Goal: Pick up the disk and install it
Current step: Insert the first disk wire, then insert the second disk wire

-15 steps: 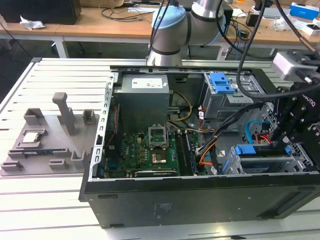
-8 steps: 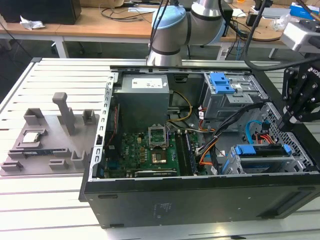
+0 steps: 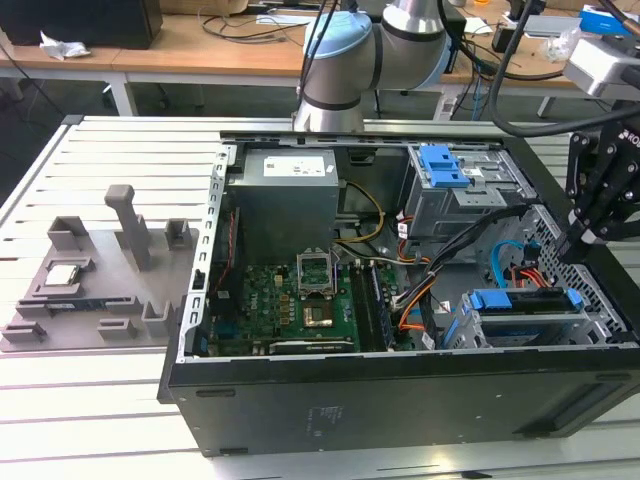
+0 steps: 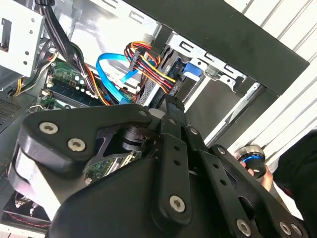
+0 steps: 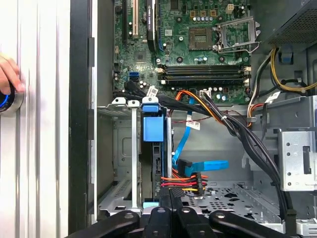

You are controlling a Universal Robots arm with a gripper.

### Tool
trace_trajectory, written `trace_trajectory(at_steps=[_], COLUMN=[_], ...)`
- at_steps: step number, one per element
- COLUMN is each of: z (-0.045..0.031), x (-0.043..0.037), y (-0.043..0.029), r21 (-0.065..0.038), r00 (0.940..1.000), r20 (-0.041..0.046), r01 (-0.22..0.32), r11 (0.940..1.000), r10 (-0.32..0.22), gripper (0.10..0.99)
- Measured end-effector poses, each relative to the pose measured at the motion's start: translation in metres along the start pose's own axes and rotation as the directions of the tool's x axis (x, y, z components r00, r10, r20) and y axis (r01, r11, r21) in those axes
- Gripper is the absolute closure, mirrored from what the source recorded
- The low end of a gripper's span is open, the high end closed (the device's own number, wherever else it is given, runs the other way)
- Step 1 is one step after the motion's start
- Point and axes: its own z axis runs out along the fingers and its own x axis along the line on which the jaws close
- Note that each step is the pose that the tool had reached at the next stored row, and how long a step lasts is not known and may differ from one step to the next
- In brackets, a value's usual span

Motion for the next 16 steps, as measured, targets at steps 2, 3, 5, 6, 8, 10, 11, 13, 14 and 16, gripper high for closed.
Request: trace_trajectory(at_steps=[2, 3, 5, 6, 8, 10, 11, 13, 14, 16], z=[-0.0001, -0.0001, -0.0002, -0.0003, -0.0003, -0.0004, -0.0006, -0.0005, -0.0005, -0.0005], x=[0.0, 0.0, 0.0, 0.0, 0.0, 0.0, -0.0006, -0.0045, -0.0099, -0.0172], y=[0.0, 0.0, 0.0, 0.0, 0.0, 0.0, 0.0001, 0.001, 0.0023, 0.0065], r21=[0.0, 0.0, 0.0, 0.0, 0.0, 0.0, 0.0, 0.0, 0.0, 0.0], r00=[1.0, 1.0, 1.0, 1.0, 1.0, 1.0, 1.0, 1.0, 1.0, 1.0], r20=[0.0, -0.0001, 0.0, 0.0, 0.0, -0.0001, -0.0004, -0.0002, 0.0001, -0.0001], r01=[0.0, 0.0, 0.0, 0.0, 0.0, 0.0, 0.0, 0.0, 0.0, 0.0], r11=[1.0, 1.0, 1.0, 1.0, 1.0, 1.0, 1.0, 1.0, 1.0, 1.0], r10=[0.0, 0.0, 0.0, 0.0, 0.0, 0.0, 0.0, 0.0, 0.0, 0.0], gripper=[0.98, 0.98, 0.98, 0.973, 0.851, 0.784, 0.784, 0.784, 0.784, 0.784])
